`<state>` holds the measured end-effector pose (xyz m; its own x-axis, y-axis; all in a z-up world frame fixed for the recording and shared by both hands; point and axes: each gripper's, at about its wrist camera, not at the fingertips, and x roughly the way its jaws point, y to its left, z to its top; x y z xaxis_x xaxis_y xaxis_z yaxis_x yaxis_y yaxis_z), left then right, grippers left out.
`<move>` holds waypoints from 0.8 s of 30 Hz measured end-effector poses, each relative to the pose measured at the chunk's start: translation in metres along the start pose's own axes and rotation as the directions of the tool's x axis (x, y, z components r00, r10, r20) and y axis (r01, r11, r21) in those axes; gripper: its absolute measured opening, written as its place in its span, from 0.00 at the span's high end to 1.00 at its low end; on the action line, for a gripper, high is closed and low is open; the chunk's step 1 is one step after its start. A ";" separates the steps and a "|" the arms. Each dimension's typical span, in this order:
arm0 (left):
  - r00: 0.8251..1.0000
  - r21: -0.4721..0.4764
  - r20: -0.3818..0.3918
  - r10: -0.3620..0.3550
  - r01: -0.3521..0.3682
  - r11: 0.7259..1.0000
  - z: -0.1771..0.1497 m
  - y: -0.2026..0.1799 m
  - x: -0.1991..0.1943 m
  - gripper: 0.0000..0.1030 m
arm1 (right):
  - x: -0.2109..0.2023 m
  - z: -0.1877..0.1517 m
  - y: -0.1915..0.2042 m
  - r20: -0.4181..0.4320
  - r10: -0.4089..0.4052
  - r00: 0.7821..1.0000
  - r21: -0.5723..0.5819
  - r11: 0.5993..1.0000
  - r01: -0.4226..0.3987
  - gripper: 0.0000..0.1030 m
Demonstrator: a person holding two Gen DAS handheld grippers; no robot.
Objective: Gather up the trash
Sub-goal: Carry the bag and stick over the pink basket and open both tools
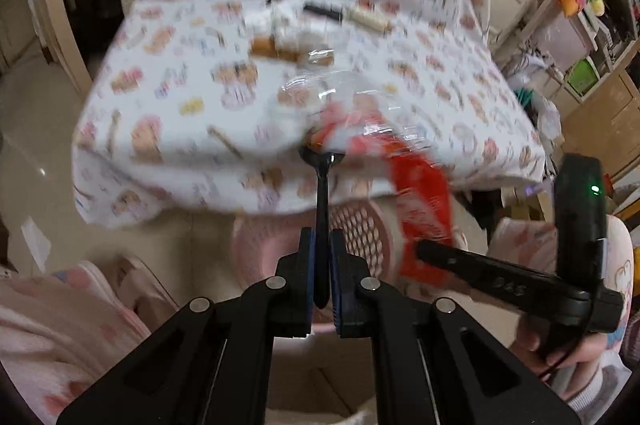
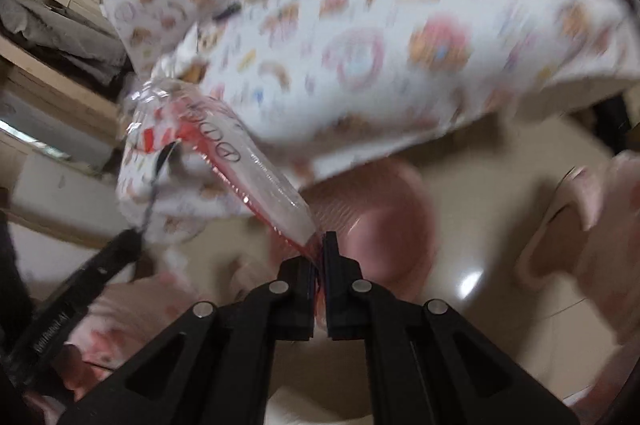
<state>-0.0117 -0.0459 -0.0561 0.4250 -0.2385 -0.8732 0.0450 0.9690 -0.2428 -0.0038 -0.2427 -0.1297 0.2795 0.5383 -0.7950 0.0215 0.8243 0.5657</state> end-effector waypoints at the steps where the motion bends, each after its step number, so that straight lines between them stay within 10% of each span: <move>1: 1.000 -0.009 -0.026 -0.004 0.004 1.000 -0.002 0.001 0.005 0.94 | 0.007 -0.002 0.003 -0.013 -0.032 0.999 -0.024 0.999 0.032 0.97; 10: 0.970 -0.073 -0.241 0.005 -0.023 0.997 -0.012 0.012 0.075 0.95 | 0.057 -0.004 -0.016 -0.101 -0.188 0.977 -0.057 0.981 0.183 0.97; 24: 0.946 -0.154 -0.321 0.047 -0.101 0.983 -0.019 0.032 0.122 0.83 | 0.098 -0.002 -0.043 -0.183 -0.253 0.950 -0.045 0.967 0.249 0.86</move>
<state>0.0241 -0.0450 -0.1785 0.1144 -0.2008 -0.9729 -0.1382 0.9666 -0.2157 0.0210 -0.2247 -0.2323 0.0845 0.3346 -0.9386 0.0474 0.9395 0.3392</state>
